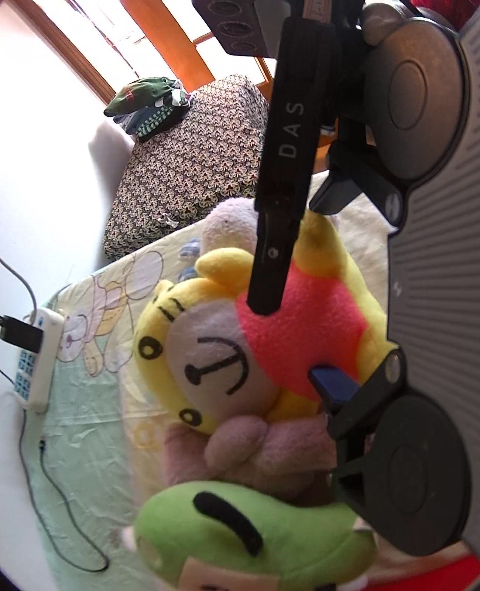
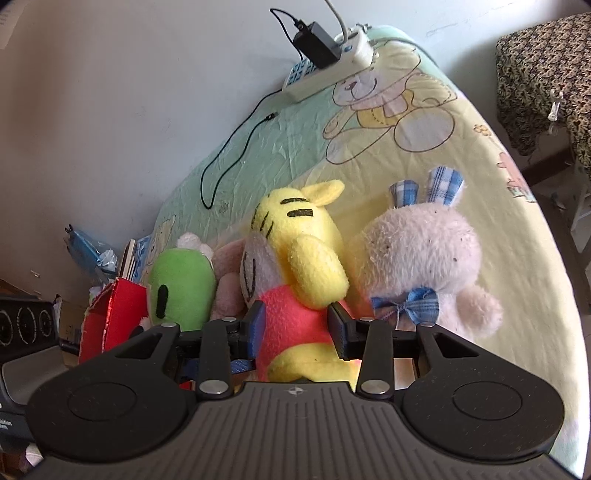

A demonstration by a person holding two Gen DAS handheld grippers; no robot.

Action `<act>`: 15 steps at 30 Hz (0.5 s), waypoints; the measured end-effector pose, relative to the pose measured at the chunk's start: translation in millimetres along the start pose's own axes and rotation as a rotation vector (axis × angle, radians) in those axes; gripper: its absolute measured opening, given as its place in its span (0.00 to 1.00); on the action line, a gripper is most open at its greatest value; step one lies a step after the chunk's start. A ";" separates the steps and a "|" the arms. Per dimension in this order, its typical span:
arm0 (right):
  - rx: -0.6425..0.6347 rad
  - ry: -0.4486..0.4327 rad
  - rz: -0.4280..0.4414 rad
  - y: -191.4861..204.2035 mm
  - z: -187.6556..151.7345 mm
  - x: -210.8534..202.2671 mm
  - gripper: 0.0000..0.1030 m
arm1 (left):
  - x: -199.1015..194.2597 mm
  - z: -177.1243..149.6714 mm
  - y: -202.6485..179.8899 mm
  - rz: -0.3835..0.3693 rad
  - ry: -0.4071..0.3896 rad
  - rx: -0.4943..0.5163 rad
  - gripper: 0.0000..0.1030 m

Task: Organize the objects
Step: 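Close the right gripper on the yellow tiger plush and lift it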

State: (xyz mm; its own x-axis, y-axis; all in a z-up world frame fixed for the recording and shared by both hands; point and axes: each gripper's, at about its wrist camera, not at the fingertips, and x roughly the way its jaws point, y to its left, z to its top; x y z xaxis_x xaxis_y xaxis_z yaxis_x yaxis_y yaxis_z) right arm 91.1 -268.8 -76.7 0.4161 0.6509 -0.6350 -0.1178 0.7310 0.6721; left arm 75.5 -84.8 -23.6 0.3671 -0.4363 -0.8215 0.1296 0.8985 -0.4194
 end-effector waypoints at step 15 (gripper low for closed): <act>-0.079 -0.024 0.032 14.7 -10.2 -13.1 0.20 | -1.2 -4.1 -8.8 0.028 -0.035 0.064 0.80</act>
State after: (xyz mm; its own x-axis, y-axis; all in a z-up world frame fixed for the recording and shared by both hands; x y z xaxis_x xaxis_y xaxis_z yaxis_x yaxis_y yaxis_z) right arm 74.8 -264.5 -62.4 0.4324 0.6697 -0.6038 -0.2014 0.7244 0.6593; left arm 70.1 -92.4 -20.5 0.4036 -0.4103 -0.8178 0.1773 0.9120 -0.3700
